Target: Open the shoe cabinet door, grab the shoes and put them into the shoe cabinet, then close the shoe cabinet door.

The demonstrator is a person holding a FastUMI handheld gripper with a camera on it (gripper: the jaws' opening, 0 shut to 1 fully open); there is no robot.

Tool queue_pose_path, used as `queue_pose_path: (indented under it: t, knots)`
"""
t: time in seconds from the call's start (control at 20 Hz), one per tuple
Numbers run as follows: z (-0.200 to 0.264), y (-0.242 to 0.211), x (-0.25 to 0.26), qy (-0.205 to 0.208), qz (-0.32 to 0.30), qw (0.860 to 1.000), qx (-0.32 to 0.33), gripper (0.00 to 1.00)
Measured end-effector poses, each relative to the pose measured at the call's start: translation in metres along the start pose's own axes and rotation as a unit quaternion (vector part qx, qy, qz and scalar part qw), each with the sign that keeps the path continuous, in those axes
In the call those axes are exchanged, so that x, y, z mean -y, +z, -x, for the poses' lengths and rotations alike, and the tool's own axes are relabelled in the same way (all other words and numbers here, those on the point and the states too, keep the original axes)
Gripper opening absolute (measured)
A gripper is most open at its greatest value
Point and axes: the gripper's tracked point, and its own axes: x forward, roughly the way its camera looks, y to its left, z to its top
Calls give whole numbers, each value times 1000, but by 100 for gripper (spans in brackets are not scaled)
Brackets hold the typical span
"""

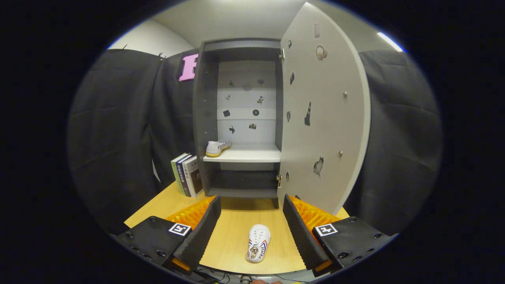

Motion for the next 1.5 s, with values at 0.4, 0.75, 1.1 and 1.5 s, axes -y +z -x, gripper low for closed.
queue_pose_path:
  t: [0.4,0.75,1.1,1.5]
  knots:
    - [-92,-93,-2,2,13,995,-99,98]
    - [-152,-194,-8,22,11,976,-215,99]
    - [-192,-288,-3,16,6,948,-318,99]
    - [-201,-314,11,-18,59,938,-342,86]
